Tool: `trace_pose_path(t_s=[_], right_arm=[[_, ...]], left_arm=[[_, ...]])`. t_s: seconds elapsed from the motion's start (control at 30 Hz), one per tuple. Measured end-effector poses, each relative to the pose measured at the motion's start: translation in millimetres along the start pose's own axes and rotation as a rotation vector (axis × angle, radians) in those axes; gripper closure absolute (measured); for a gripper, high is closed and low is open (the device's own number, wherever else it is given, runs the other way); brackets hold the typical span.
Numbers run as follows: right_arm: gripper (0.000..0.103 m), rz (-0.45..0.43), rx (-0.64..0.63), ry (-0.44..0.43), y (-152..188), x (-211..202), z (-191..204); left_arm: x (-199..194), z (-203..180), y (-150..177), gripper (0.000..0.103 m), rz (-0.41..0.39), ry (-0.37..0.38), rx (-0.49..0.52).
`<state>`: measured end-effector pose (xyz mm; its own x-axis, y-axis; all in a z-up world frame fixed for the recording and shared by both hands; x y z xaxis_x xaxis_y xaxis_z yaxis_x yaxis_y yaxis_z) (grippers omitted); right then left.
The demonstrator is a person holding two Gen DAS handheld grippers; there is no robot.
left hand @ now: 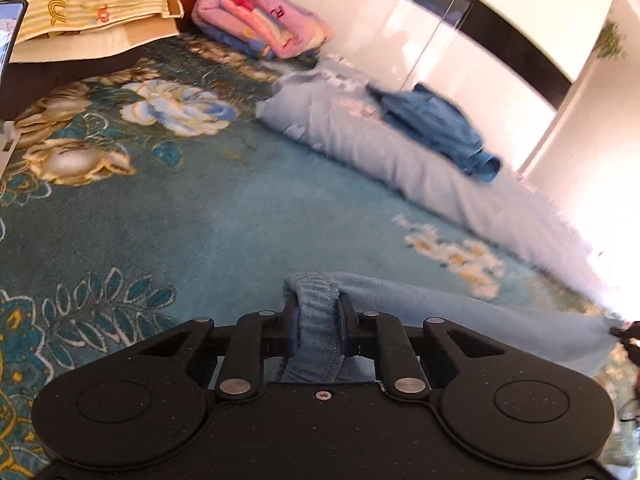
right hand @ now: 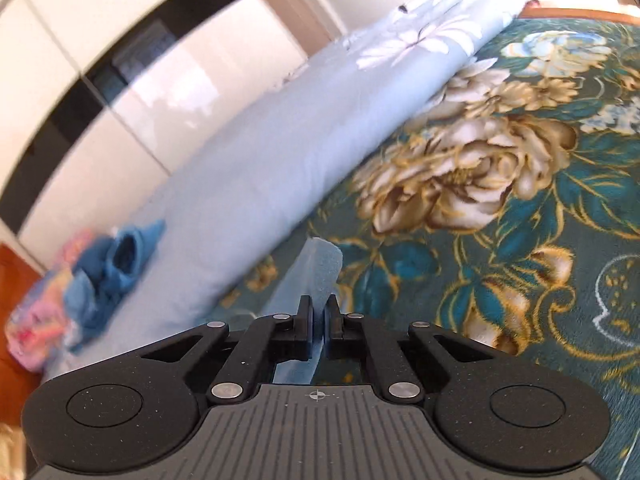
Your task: Fold clothes
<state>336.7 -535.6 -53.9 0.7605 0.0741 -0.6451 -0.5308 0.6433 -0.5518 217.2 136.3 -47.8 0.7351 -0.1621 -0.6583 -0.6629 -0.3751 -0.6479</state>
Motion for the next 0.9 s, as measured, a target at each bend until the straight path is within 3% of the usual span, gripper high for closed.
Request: trace_pose_path(t_s=[0.13, 0.23, 0.3, 0.33, 0.5, 0.6, 0.67, 0.73, 0.8, 0.87, 0.9], right_arm=[[0.099, 0.067, -0.052, 0.091, 15, 23, -7], [0.094, 0.075, -0.023, 0.078, 16, 17, -14], [0.087, 0.063, -0.035, 0.079, 11, 2, -14], [0.082, 0.054, -0.046, 0.079, 8, -8, -13], [0.073, -0.004, -0.048, 0.016, 20, -87, -19], [0.067, -0.027, -0.047, -0.01, 51, -140, -33], [0.058, -0.023, -0.061, 0.017, 81, -170, -48], [0.057, -0.006, -0.072, 0.059, 112, -195, -66], [0.049, 0.007, -0.043, 0.09, 137, -217, -84], [0.033, 0.001, 0.007, 0.104, 156, -238, -102], [0.031, -0.013, 0.035, 0.106, 163, -249, -109]], left_arm=[[15, 4, 4, 0.087, 0.026, -0.037, -0.031], [12, 5, 3, 0.084, 0.042, -0.04, -0.049], [4, 6, 1, 0.081, 0.045, -0.043, -0.052], [0, 6, 1, 0.075, 0.046, -0.044, -0.053], [-42, 12, 9, 0.061, 0.017, -0.032, -0.072], [-68, 19, 22, 0.058, 0.016, -0.021, -0.087], [-83, 24, 33, 0.052, 0.023, -0.019, -0.098], [-96, 29, 45, 0.045, 0.034, -0.024, -0.114], [-107, 32, 55, 0.037, 0.042, -0.022, -0.134], [-116, 31, 63, 0.034, 0.042, -0.014, -0.141], [-121, 31, 68, 0.032, 0.042, -0.01, -0.145]])
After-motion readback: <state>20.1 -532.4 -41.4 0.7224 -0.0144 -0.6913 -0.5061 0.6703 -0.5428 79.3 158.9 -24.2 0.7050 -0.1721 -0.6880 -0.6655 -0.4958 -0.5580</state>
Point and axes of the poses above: each gripper's, at about its wrist camera, not at the fingertips, and x roughly the way its jaws point, z to its left, y to its underside, the point moved 6 cm from there along x, roughly the way its jaws point, and after that the axes turned 5 degrees about z, right-handed, at the moved point
